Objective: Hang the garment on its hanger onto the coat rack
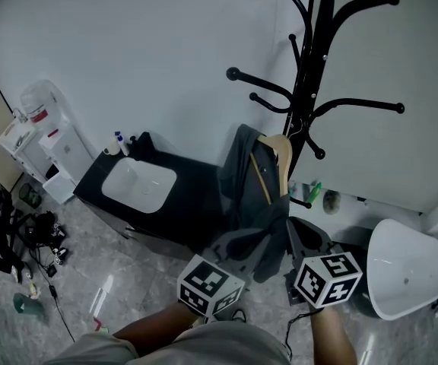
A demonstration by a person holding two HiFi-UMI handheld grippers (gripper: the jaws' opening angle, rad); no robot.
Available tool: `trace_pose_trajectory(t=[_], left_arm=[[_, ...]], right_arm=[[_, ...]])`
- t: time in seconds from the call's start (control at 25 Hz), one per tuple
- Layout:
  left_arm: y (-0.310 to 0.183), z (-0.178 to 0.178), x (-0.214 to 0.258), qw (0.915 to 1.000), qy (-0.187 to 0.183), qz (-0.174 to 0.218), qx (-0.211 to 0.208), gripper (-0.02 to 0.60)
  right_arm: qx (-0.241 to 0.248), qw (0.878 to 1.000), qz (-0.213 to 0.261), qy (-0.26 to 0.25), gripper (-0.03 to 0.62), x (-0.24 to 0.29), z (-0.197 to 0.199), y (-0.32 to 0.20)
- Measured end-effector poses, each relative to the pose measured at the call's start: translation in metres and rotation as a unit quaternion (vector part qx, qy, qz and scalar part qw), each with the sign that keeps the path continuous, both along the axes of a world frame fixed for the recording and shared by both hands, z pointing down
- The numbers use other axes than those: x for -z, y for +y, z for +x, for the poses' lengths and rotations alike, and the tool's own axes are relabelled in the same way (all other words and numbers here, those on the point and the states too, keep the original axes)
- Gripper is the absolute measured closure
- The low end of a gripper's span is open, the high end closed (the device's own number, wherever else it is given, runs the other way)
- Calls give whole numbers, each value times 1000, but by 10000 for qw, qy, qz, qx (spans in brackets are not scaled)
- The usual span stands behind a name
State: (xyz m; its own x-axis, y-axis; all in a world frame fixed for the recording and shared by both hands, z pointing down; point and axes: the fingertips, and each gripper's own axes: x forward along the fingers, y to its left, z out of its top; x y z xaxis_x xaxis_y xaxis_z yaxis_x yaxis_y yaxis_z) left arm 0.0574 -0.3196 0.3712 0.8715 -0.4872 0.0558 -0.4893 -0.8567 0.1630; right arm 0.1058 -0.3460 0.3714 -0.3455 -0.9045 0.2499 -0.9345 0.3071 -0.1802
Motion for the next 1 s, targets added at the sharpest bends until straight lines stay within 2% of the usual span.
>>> trace_pose_trajectory(t=[0.32, 0.56, 1.0], left_arm=[[12, -6, -6, 9999, -120, -23, 56, 577], [19, -10, -16, 9997, -140, -134, 146, 577], [20, -6, -15, 9997, -102, -80, 189, 577]], right_arm=[[384, 9988, -92, -281, 579, -25, -32, 34], [500, 9981, -138, -327, 579, -34, -38, 42], [645, 9976, -17, -248, 580, -29, -40, 38]])
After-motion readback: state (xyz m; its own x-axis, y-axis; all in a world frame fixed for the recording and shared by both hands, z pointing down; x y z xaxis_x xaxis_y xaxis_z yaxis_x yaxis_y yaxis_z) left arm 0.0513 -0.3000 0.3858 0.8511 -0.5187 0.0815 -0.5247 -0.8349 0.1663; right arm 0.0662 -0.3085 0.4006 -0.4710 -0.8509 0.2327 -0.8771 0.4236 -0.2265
